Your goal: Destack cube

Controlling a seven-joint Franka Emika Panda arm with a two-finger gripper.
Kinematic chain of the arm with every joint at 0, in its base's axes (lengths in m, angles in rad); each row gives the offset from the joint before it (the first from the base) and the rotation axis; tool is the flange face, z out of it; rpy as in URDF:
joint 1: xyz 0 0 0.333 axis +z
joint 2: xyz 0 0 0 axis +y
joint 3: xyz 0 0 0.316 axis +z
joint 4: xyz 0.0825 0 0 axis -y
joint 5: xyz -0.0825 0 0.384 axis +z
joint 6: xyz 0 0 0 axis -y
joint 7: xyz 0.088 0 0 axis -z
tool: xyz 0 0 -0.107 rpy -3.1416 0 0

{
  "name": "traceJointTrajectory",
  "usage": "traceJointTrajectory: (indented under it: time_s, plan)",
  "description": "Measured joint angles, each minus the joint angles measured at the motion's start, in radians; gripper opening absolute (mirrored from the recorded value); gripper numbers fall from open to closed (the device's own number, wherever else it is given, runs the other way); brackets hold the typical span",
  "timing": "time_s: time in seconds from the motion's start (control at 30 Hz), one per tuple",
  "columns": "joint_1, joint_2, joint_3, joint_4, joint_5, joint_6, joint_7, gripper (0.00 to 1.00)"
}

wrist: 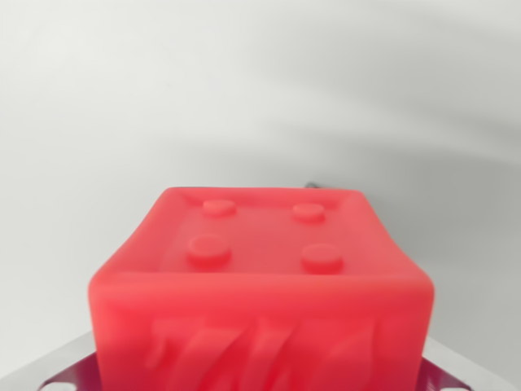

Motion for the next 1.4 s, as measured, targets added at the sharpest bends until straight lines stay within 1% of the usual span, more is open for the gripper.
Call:
traceJointTrajectory:
  time_s: [0.27,0.43,0.7,0.8,1.03,1.4]
  plan:
    - [0.009,0.024,0.013,0.012,0.005,0.012,-0.066,0.0]
    - [0.013,0.041,0.024,0.021,0.008,0.019,-0.111,0.0]
    - [0.017,0.063,0.039,0.033,0.009,0.03,-0.17,0.0]
    - [0.017,0.078,0.042,0.033,0.012,0.047,-0.175,0.0]
    - [0.017,0.145,0.044,0.033,0.023,0.106,-0.184,0.0]
    - [0.015,0.231,0.05,0.037,0.044,0.19,-0.198,0.0]
